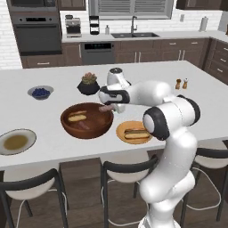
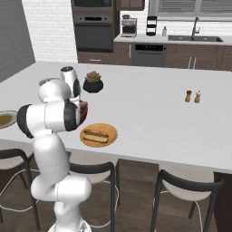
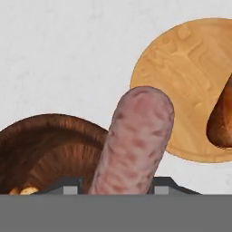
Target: Place one bun and one sausage from the bowl on each plate.
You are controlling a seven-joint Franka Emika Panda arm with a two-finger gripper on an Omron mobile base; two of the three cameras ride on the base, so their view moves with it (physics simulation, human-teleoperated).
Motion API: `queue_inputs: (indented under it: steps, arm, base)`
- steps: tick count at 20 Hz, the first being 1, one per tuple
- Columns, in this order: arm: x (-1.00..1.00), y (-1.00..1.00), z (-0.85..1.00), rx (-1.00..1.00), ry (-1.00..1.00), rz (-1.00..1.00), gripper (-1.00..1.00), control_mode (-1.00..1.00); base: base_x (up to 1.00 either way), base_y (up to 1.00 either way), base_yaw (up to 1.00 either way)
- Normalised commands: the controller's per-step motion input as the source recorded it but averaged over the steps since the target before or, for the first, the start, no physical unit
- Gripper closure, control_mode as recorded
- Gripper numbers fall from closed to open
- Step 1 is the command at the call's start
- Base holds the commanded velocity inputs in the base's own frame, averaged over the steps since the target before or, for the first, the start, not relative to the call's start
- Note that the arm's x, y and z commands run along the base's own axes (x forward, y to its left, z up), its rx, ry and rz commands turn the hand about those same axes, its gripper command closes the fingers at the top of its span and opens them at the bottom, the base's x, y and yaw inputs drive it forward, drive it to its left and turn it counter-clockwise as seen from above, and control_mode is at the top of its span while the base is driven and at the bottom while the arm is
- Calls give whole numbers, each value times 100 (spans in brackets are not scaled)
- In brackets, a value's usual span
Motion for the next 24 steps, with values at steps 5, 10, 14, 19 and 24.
queue_inputs:
  steps: [5, 10, 14, 19, 24]
  arm:
    - [-56, -100, 12, 11, 20, -30, 100, -100]
    - [-5, -89, -41, -1, 22, -21, 100, -100]
    - [21, -5, -55, -2, 23, 0, 100, -100]
    - [22, -5, -59, 0, 10, -4, 100, -100]
    - [20, -5, -22, 0, 0, -2, -100, -100]
  base:
    - [0, 0, 0]
    - [0, 0, 0]
    - [0, 0, 0]
    - [0, 0, 0]
    - [0, 0, 0]
